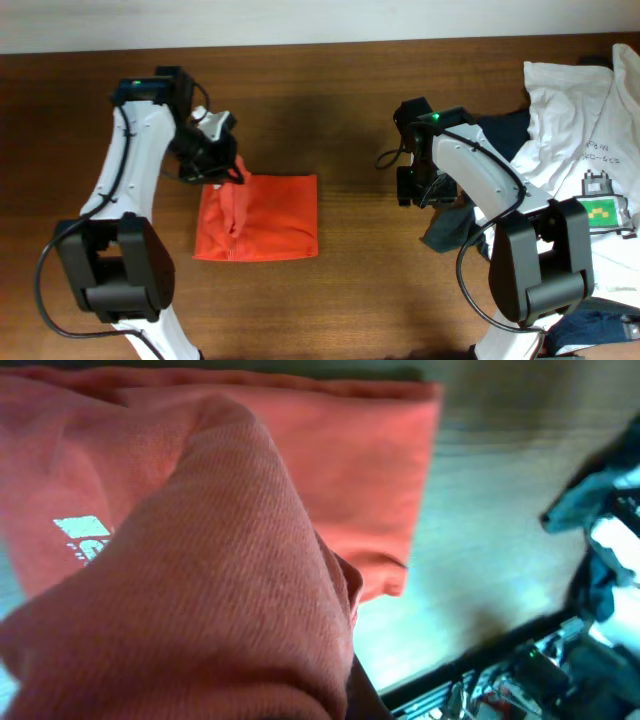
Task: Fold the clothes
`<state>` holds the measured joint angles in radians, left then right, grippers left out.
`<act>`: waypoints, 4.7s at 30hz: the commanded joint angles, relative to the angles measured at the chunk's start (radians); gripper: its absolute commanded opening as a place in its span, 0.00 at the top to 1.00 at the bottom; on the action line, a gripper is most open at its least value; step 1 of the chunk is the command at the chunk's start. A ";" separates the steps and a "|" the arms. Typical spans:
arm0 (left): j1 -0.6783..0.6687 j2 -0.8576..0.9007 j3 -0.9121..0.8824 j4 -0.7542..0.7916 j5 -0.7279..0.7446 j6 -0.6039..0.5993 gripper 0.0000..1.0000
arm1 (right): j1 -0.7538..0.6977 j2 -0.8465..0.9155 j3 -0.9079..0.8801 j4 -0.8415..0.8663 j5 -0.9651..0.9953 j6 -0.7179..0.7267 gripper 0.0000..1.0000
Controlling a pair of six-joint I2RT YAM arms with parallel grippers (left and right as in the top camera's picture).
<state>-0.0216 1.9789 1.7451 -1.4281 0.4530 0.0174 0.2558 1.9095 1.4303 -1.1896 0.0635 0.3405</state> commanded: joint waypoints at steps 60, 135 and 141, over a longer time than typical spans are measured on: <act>0.090 0.221 -0.145 0.248 -0.245 -0.029 0.01 | 0.510 -0.024 -0.089 0.254 -0.366 -0.045 0.53; 0.610 0.138 -0.094 0.965 -0.323 0.111 0.01 | 0.122 -0.050 0.367 -0.192 -0.115 -0.114 0.49; 0.494 0.135 0.204 0.705 -0.145 0.100 0.01 | 0.122 -0.050 0.367 -0.192 -0.115 -0.115 0.49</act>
<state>0.5732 2.1246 1.8774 -0.6933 0.1982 0.1253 0.3794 1.8931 1.7832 -1.3804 -0.0677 0.2138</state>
